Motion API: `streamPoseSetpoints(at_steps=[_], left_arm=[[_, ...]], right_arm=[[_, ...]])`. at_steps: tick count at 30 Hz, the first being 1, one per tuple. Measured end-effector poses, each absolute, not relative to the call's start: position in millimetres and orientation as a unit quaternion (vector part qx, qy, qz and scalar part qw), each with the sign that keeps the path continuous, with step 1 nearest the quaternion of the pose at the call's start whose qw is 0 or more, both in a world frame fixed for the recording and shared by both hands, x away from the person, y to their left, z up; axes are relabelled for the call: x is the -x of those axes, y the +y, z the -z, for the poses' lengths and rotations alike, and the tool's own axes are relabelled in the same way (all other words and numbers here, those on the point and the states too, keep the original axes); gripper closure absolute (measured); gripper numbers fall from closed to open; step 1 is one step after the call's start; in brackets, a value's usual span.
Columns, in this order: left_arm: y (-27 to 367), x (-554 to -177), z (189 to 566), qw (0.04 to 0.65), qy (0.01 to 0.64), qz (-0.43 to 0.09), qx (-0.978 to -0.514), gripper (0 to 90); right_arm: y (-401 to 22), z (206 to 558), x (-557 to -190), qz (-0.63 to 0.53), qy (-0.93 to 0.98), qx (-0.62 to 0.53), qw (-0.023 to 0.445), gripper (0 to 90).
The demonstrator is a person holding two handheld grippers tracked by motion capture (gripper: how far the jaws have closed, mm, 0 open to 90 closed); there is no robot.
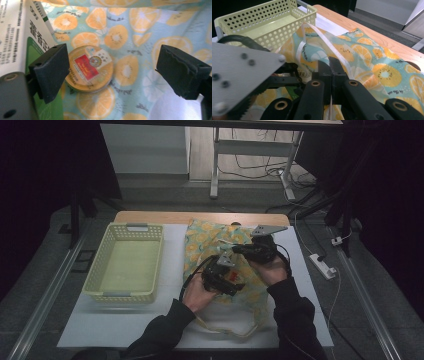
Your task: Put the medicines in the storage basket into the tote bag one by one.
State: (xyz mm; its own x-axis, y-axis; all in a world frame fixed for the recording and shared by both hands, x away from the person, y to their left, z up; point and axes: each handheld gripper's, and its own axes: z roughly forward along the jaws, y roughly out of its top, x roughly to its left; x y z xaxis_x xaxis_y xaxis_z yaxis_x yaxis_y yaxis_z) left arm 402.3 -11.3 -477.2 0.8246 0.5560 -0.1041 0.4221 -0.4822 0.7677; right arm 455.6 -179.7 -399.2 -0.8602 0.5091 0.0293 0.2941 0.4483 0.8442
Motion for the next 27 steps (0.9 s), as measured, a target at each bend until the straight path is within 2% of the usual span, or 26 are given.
streamPoseSetpoints(at_steps=[12,27], left_arm=[[5.1,-391.0,466.1,0.430,0.271,-0.040,-0.860,4.6],[38.5,-376.6,460.5,0.451,0.265,0.002,-0.852,4.2]], right_arm=[[-178.9,399.6,-455.4,-0.467,0.844,-0.238,0.114,89.4],[-178.7,399.3,-454.8,-0.469,0.843,-0.238,0.112,89.5]])
